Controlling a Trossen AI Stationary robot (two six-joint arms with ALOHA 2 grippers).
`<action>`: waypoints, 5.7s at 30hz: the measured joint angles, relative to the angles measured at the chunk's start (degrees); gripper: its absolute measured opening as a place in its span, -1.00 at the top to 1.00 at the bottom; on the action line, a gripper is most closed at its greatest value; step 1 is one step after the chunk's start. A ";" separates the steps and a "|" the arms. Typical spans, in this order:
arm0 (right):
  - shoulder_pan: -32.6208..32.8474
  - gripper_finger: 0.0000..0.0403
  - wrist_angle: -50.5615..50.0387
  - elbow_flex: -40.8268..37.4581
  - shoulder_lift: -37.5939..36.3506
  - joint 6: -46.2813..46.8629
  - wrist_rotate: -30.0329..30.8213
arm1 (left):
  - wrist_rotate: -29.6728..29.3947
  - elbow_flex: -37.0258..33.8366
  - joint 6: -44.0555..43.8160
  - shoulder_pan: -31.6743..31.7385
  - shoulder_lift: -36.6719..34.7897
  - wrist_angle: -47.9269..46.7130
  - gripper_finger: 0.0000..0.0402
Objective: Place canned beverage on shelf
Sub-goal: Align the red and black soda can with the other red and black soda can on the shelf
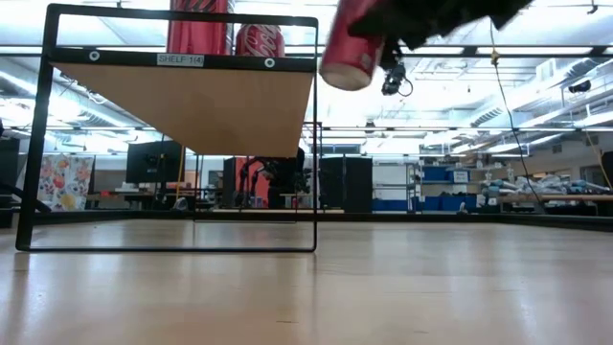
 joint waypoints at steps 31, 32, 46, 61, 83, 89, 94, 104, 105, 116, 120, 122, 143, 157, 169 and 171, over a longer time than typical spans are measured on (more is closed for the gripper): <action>1.55 -0.69 -11.24 26.73 23.97 -7.81 -8.73 | 5.68 0.33 -4.60 0.47 0.50 -8.30 0.40; 1.55 -0.71 -11.20 26.73 23.97 -8.44 -8.73 | 5.55 0.33 -4.60 0.69 0.78 -7.88 0.40; 1.55 -0.86 -10.05 26.82 23.39 -9.60 -8.39 | 4.47 0.29 -2.72 1.99 4.36 -6.68 0.40; 2.75 -0.85 -17.74 26.78 18.02 -9.92 -5.95 | 4.45 0.29 -2.83 2.32 6.52 -8.31 0.40; 1.25 -0.85 -13.18 26.62 21.06 -11.13 -6.81 | 5.65 0.40 -7.31 2.69 6.35 -13.32 0.40; 1.23 -0.85 -12.75 26.60 21.06 -10.94 -8.99 | 7.68 0.33 -8.81 2.64 6.37 -14.79 0.40; 1.25 -0.85 -12.59 26.60 21.08 -10.06 -9.93 | 9.85 0.29 -6.71 2.64 6.38 -13.97 0.40; 1.35 -0.85 -7.61 26.60 21.07 -9.42 -9.99 | 9.80 0.27 -1.97 2.64 6.44 -8.86 0.40; 1.40 -0.85 -7.63 26.60 21.08 -9.42 -9.98 | 9.79 0.27 -1.71 2.64 6.44 -8.73 0.40; 1.97 -0.85 -1.97 26.60 21.08 -9.83 -9.95 | 8.93 3.05 -1.14 2.64 6.41 -8.84 0.40; 1.95 -0.85 0.69 26.60 20.74 -11.12 -9.88 | 8.08 3.46 -0.89 2.64 6.37 -9.24 0.40; 1.95 -0.85 -0.94 26.58 19.27 -12.30 -9.55 | 8.07 3.46 -1.11 2.53 6.37 -10.21 0.40; 5.80 -0.85 -16.70 18.09 11.38 -12.17 2.97 | 8.07 3.46 -3.20 1.42 6.37 -11.82 0.40; 5.99 -0.84 -17.37 17.86 12.06 -7.92 -12.18 | 8.06 3.46 -2.86 1.44 6.39 -12.62 0.40; 4.50 -0.84 -12.70 17.79 16.47 -9.12 -11.92 | 6.36 3.46 -0.82 1.34 6.37 -13.52 0.40; 4.48 -0.84 -13.62 17.79 14.79 -9.05 -10.93 | 4.17 3.46 0.34 1.04 6.31 -13.87 0.40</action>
